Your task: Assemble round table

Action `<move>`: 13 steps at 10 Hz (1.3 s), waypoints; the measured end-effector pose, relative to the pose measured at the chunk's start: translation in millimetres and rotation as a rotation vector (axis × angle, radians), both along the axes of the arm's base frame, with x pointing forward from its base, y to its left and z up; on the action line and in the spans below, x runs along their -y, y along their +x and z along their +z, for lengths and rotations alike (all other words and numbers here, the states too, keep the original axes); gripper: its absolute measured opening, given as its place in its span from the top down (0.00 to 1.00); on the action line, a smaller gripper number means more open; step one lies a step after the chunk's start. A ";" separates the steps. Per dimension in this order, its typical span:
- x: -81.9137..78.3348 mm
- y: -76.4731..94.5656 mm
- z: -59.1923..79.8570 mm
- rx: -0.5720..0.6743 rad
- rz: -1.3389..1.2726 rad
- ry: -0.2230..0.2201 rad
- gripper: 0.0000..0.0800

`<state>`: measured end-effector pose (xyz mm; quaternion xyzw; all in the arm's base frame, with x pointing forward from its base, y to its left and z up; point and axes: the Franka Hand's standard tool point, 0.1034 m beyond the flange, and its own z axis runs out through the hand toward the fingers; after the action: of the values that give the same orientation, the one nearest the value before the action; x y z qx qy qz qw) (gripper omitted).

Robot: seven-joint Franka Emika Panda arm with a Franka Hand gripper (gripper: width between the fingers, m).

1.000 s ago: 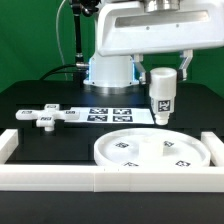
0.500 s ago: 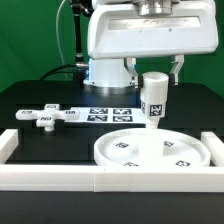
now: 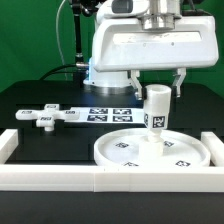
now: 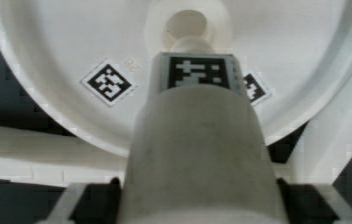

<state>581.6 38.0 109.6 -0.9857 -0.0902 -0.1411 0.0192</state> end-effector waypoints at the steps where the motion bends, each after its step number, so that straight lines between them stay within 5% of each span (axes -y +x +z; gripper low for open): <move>1: 1.5 -0.3 -1.0 -0.002 -0.002 0.000 0.49; 13: 1.1 -10.7 -15.5 -0.014 -0.001 -0.003 0.49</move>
Offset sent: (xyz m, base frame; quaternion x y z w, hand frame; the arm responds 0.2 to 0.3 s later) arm -0.0162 -0.0009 -0.0016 -0.0111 -0.0190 0.0142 0.9997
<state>570.9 36.9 94.1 -0.9868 -0.0896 -0.1339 0.0181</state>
